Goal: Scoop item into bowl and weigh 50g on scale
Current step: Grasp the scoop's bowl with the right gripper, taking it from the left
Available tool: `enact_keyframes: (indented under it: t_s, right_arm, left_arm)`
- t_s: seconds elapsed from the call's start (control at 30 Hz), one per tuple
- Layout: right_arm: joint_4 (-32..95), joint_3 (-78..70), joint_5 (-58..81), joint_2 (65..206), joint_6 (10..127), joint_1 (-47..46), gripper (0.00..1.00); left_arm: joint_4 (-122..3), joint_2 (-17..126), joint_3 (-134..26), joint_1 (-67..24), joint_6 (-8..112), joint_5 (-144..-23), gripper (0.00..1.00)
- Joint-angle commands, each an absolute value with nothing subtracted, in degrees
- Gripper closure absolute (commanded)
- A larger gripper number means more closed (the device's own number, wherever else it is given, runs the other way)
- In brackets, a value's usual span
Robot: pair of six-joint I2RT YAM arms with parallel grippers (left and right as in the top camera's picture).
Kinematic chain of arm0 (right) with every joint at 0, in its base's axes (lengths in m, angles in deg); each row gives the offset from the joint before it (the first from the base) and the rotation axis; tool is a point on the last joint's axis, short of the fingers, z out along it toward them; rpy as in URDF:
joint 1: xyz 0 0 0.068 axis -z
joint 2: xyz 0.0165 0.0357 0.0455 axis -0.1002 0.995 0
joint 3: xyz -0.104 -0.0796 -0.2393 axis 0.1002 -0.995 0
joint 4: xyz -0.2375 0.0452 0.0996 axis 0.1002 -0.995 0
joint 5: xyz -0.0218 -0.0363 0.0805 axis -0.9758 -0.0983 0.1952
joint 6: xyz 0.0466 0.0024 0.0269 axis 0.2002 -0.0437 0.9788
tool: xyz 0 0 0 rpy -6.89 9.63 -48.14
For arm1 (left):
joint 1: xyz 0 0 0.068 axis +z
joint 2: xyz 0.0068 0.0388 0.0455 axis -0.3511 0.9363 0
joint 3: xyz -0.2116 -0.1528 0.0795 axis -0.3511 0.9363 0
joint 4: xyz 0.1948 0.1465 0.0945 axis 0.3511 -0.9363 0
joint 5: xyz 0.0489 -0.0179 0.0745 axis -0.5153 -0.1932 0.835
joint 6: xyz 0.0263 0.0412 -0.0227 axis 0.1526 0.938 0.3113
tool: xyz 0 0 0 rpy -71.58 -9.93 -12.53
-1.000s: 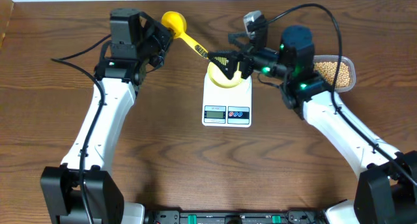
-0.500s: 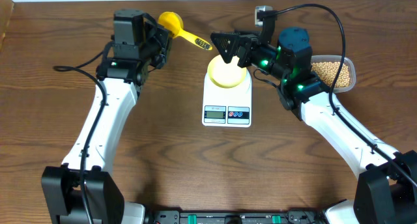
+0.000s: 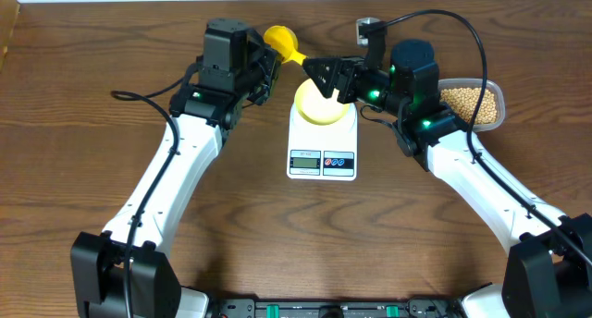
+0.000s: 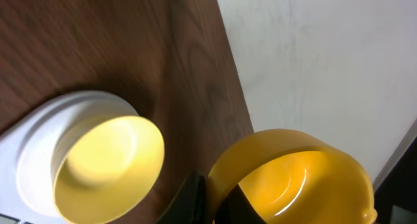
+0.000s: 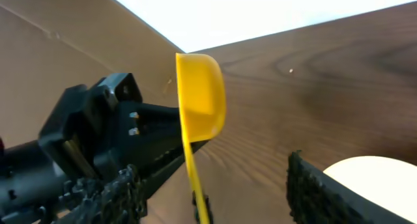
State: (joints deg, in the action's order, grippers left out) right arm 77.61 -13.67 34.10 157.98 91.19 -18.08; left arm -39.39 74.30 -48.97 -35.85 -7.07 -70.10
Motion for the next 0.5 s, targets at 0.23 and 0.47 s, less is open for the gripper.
enact_keyframes:
  t_s: [0.23,0.47]
  right_arm:
    - [78.51,-12.79,37.16,158.00,89.07,-18.26,0.42]
    - [81.04,-12.79,39.30,158.00,88.42,-18.24,0.55]
  left_arm:
    - [-39.56,74.46,-49.47,-36.13,-10.92,-70.56,0.93]
    - [-39.74,74.48,-49.47,-36.13,-10.92,-73.12,0.92]
